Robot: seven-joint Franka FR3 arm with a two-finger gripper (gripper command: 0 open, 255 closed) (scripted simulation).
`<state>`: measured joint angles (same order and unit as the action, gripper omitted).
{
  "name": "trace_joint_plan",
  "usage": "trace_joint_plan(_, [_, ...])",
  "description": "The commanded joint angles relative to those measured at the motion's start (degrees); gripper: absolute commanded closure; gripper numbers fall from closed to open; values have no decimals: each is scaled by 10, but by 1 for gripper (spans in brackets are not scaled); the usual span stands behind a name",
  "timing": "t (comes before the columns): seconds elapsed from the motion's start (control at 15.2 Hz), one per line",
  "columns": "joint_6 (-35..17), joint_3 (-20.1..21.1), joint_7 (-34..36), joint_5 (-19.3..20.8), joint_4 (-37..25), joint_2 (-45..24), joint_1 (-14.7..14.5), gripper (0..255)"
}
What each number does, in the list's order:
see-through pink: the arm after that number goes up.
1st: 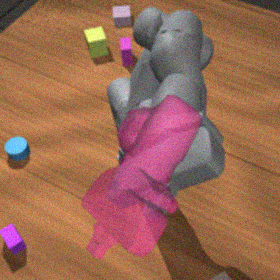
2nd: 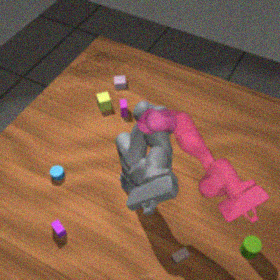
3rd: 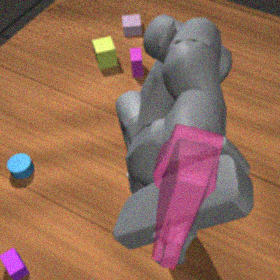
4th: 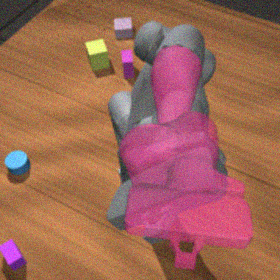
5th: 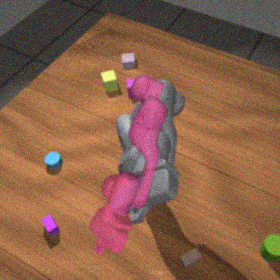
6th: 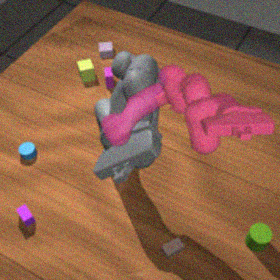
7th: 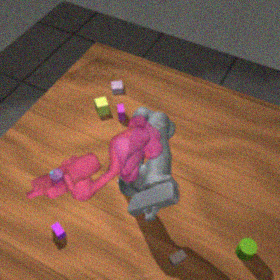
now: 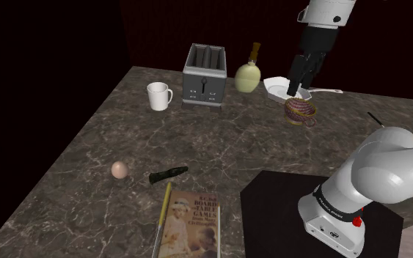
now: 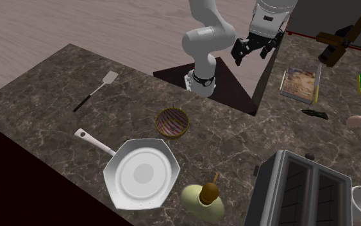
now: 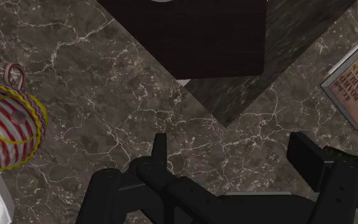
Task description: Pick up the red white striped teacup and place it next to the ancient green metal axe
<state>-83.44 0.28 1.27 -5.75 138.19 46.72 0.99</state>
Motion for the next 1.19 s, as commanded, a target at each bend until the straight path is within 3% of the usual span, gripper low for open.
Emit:
trace_joint_plan(0.0, [0,0,0,0,0,0,0,0])
trace_joint_plan(0.59, [-121,-62,-87,105,96,-21,42,0])
trace_joint_plan(1.12, [-255,-126,-151,201,137,-96,88,0])
